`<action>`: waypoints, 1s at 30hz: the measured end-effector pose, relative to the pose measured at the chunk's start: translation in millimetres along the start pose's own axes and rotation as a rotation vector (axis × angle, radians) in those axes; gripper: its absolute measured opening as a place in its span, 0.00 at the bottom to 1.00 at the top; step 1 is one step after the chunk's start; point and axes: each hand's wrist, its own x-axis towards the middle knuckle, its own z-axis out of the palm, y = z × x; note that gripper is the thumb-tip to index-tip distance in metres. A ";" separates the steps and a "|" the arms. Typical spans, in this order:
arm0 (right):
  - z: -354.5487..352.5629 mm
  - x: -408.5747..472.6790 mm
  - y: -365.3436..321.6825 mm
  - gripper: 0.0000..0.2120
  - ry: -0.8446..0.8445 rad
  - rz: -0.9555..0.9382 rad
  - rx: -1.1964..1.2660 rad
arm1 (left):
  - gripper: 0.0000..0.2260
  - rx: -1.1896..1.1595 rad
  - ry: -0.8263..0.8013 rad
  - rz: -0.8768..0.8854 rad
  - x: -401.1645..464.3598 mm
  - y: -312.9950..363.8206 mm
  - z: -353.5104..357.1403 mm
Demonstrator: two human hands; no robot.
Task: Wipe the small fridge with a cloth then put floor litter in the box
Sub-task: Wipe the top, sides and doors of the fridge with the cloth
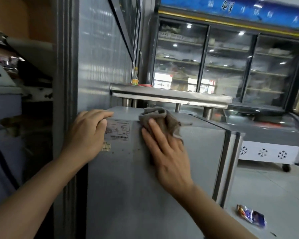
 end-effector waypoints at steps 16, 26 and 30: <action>39.9 59.3 -93.1 0.26 0.055 0.090 0.092 | 0.16 -0.935 -0.066 -0.411 -33.2 -23.3 -13.1; 24.4 26.4 -51.2 0.28 0.121 0.151 -0.027 | 0.14 -0.894 -0.119 -0.445 -55.7 -41.4 -23.1; 33.5 80.6 -83.9 0.27 -0.012 -0.120 -0.009 | 0.13 -0.904 -0.017 -0.501 -59.5 -47.0 -14.0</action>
